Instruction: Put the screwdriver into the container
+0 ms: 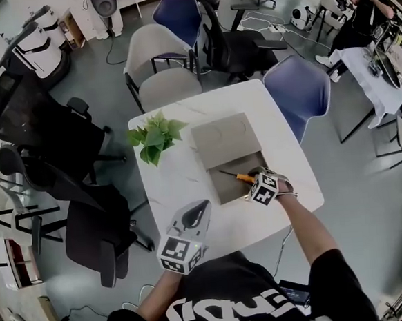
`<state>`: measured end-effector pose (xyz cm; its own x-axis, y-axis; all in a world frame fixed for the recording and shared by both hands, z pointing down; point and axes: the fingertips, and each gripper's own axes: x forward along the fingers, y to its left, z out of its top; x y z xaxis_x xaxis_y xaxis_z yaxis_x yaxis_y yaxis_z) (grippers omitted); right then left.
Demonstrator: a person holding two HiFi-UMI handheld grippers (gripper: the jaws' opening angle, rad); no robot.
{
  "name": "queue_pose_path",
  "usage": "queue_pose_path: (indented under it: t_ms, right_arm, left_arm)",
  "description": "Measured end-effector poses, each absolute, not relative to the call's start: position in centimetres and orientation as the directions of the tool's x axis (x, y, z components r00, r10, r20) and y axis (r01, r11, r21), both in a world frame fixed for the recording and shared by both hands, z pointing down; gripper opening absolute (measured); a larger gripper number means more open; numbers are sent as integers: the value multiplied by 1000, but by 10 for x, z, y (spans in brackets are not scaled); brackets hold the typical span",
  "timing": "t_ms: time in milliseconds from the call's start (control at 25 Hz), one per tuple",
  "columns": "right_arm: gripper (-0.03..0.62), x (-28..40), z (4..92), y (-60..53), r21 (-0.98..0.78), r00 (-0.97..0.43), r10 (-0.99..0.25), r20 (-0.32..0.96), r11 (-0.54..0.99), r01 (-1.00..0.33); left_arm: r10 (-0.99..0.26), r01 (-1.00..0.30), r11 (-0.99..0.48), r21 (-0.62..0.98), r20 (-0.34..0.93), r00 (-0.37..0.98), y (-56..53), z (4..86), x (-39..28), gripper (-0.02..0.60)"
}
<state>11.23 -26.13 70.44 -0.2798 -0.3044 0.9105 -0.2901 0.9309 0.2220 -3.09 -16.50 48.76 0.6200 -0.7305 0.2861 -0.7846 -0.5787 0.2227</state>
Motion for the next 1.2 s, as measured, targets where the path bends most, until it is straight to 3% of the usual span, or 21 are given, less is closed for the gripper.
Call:
queue_pose_path:
  t_ms: [800, 1000, 1200]
  right_arm:
    - [155, 111, 696, -262, 215, -305, -301, 904, 934, -284]
    - [43, 107, 672, -272, 285, -338, -393, 855, 901, -328]
    - [12, 100, 643, -270, 329, -380, -453, 806, 878, -348]
  left_arm:
    - [-722, -778, -579, 245, 289, 628, -167, 494, -28, 14]
    - [-716, -771, -587, 246, 287, 636, -165, 493, -26, 14]
    - [-714, -765, -597, 243, 275, 644, -162, 490, -25, 14]
